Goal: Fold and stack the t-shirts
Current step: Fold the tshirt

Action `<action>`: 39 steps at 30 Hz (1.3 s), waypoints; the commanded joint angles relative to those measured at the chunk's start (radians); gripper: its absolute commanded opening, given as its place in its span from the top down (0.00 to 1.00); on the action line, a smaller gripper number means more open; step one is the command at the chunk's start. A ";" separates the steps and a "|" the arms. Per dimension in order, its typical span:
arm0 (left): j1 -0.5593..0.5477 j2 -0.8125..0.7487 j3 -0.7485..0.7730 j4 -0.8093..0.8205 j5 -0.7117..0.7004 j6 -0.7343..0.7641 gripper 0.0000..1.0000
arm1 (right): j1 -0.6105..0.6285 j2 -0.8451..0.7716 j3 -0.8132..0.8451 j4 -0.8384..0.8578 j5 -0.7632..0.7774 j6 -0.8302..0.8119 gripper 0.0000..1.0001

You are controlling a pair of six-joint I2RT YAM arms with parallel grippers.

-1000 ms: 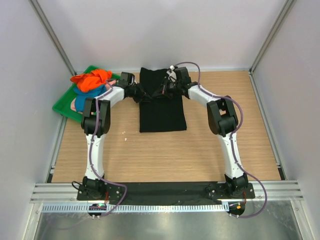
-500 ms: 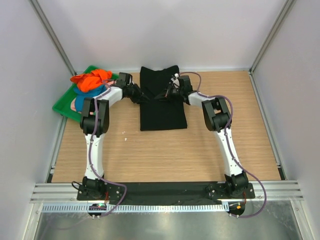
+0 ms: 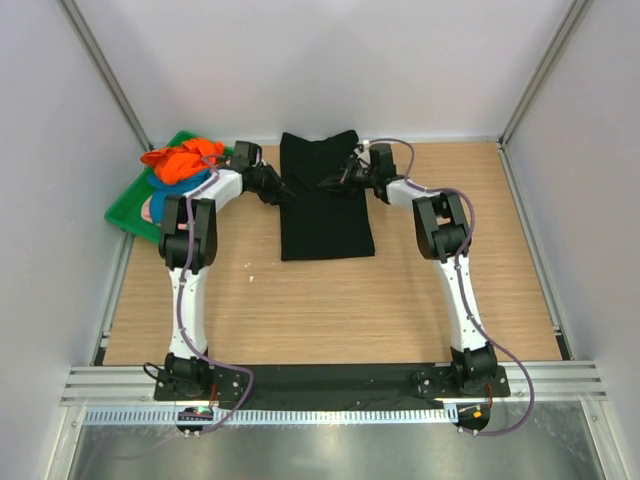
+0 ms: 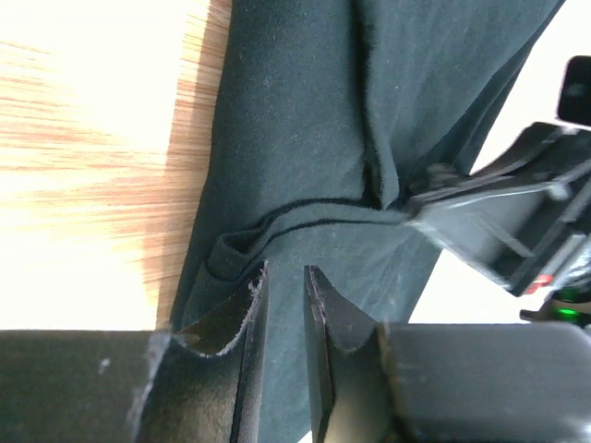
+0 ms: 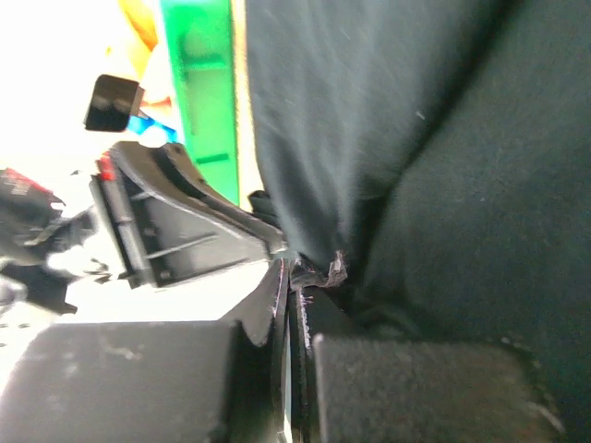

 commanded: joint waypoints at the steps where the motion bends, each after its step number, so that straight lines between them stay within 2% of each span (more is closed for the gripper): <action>1: 0.010 -0.076 0.051 -0.034 0.011 0.002 0.77 | -0.033 -0.144 0.042 0.015 -0.024 0.023 0.95; 6: 0.009 -0.071 0.057 -0.014 0.024 -0.027 0.77 | -0.055 -0.162 -0.010 -0.012 -0.026 -0.012 0.95; 10: 0.010 -0.005 0.064 0.027 0.039 -0.052 0.77 | -0.067 -0.150 -0.064 -0.006 -0.012 -0.035 0.95; 21: 0.030 0.116 0.087 0.010 0.001 0.002 0.78 | -0.147 -0.096 -0.245 0.017 0.075 -0.115 0.97; 25: 0.029 0.140 0.105 -0.034 -0.025 0.047 0.78 | -0.182 -0.073 -0.251 0.011 0.084 -0.126 0.97; 31: 0.033 0.128 0.097 -0.065 -0.042 0.077 0.78 | -0.185 -0.068 -0.222 -0.087 0.089 -0.172 0.97; 34: 0.032 0.098 0.131 -0.097 -0.039 0.083 0.75 | -0.185 -0.078 -0.184 -0.142 0.081 -0.192 0.97; 36: 0.032 0.063 0.169 -0.131 -0.028 0.085 0.67 | -0.185 -0.104 -0.139 -0.192 0.075 -0.218 0.97; 39: 0.035 0.019 0.205 -0.157 -0.007 0.093 0.60 | -0.191 -0.175 -0.069 -0.365 0.107 -0.306 0.96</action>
